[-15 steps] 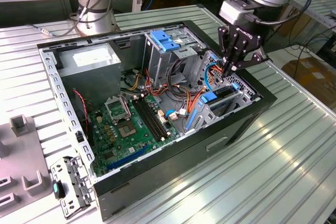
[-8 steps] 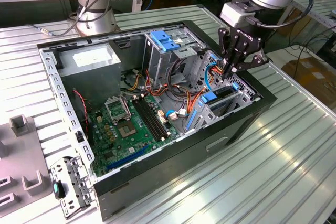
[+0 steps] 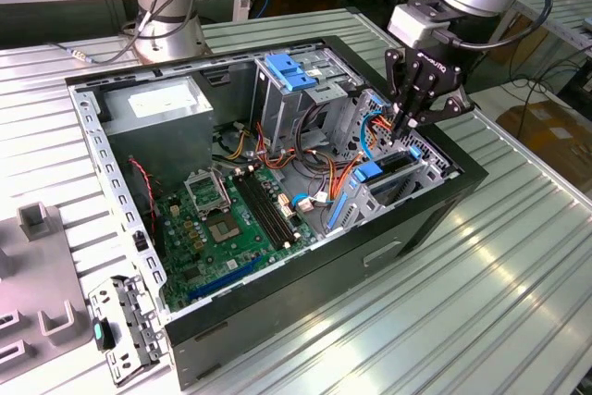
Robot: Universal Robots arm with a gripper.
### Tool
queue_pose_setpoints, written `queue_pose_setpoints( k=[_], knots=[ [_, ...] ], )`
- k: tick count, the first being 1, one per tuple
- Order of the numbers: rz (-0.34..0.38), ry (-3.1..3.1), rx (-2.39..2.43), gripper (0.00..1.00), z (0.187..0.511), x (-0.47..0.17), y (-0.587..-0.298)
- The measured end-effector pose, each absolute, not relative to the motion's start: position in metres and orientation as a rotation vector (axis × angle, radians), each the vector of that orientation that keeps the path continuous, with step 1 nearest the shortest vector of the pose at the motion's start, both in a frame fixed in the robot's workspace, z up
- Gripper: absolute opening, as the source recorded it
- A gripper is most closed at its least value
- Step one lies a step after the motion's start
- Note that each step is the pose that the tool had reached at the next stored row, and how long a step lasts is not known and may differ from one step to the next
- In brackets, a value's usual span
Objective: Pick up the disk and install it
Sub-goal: 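Insert the first disk wire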
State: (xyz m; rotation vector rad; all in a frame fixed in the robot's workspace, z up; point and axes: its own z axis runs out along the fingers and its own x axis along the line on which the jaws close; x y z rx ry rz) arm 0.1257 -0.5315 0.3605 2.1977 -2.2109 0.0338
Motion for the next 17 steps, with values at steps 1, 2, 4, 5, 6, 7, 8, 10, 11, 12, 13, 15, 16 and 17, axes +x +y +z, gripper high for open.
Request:
queue_pose_setpoints(
  k=[1, 2, 4, 5, 6, 7, 8, 10, 11, 12, 13, 15, 16, 17],
  knots=[
    [0.034, -2.211, 2.198, 0.17, 0.36, 0.126, -0.532],
    [0.034, -2.211, 2.198, 0.17, 0.36, 0.126, -0.537],
    [0.033, -2.211, 2.198, 0.17, 0.357, 0.126, -0.545],
    [0.032, -2.212, 2.199, 0.17, 0.357, 0.126, -0.545],
    [0.033, -2.214, 2.2, 0.17, 0.356, 0.125, -0.545],
    [0.035, -2.217, 2.203, 0.17, 0.355, 0.124, -0.546],
    [0.036, -2.218, 2.205, 0.17, 0.355, 0.123, -0.546],
    [0.036, -2.219, 2.206, 0.17, 0.354, 0.119, -0.547],
    [0.036, -2.219, 2.207, 0.17, 0.353, 0.119, -0.549],
    [0.036, -2.219, 2.207, 0.17, 0.351, 0.119, -0.549],
    [0.036, -2.219, 2.207, 0.17, 0.35, 0.119, -0.549],
    [0.036, -2.219, 2.207, 0.17, 0.349, 0.119, -0.55],
    [0.036, -2.219, 2.207, 0.17, 0.349, 0.119, -0.55],
    [0.036, -2.219, 2.207, 0.17, 0.349, 0.118, -0.55]
  ],
)
